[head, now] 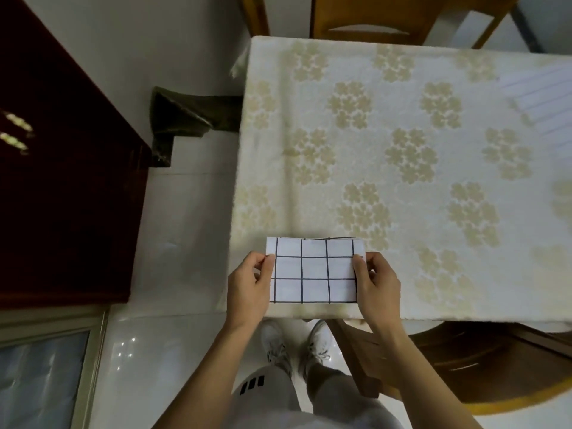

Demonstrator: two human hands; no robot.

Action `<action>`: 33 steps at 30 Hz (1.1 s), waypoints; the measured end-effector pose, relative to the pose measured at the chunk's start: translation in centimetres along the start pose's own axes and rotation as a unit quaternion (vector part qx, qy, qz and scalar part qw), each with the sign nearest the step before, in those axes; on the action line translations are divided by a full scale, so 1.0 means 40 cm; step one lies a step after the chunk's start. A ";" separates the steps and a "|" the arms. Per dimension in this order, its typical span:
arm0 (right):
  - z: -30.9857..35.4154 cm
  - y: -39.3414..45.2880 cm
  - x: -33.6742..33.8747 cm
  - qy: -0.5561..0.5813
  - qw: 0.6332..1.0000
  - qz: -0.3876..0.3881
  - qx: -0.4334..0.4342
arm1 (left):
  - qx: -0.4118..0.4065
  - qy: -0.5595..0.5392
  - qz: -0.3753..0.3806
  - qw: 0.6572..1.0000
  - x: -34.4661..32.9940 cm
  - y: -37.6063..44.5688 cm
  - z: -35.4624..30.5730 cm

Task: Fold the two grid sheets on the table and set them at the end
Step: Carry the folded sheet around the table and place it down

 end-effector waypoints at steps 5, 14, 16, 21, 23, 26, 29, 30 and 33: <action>-0.024 0.108 -0.014 -0.020 0.999 0.002 -0.027 | 0.062 0.018 0.042 0.997 -0.058 0.101 0.019; -0.038 0.292 -0.061 -0.096 0.994 0.045 -0.039 | 0.118 0.123 0.065 0.983 -0.111 0.258 0.023; -0.048 0.310 -0.071 -0.115 0.991 0.053 -0.043 | 0.121 0.155 0.065 0.978 -0.122 0.271 0.026; -0.087 0.322 -0.089 -0.165 0.983 0.055 -0.062 | 0.124 0.246 0.038 0.960 -0.131 0.276 0.039; -0.103 0.321 -0.093 -0.184 0.979 0.055 -0.075 | 0.110 0.293 0.028 0.949 -0.132 0.275 0.030; -0.110 0.321 -0.090 -0.212 0.974 0.038 -0.077 | 0.088 0.354 0.015 0.931 -0.130 0.275 0.007; -0.114 0.322 -0.078 -0.215 0.973 0.010 -0.086 | 0.094 0.370 0.016 0.924 -0.128 0.279 0.004; -0.117 0.322 -0.075 -0.212 0.973 0.005 -0.091 | 0.103 0.367 0.016 0.924 -0.126 0.279 0.007; -0.122 0.320 -0.068 -0.190 0.976 0.006 -0.106 | 0.119 0.346 0.015 0.930 -0.120 0.271 0.015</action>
Point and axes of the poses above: each hand's wrist, its own y-axis towards the middle knuckle, its own x-axis out of the back of the hand, z = x × y, the point moved 9 cm from there along y, towards the middle knuckle, and after that the axes turned 2 degrees about y, right-handed, at the moved point
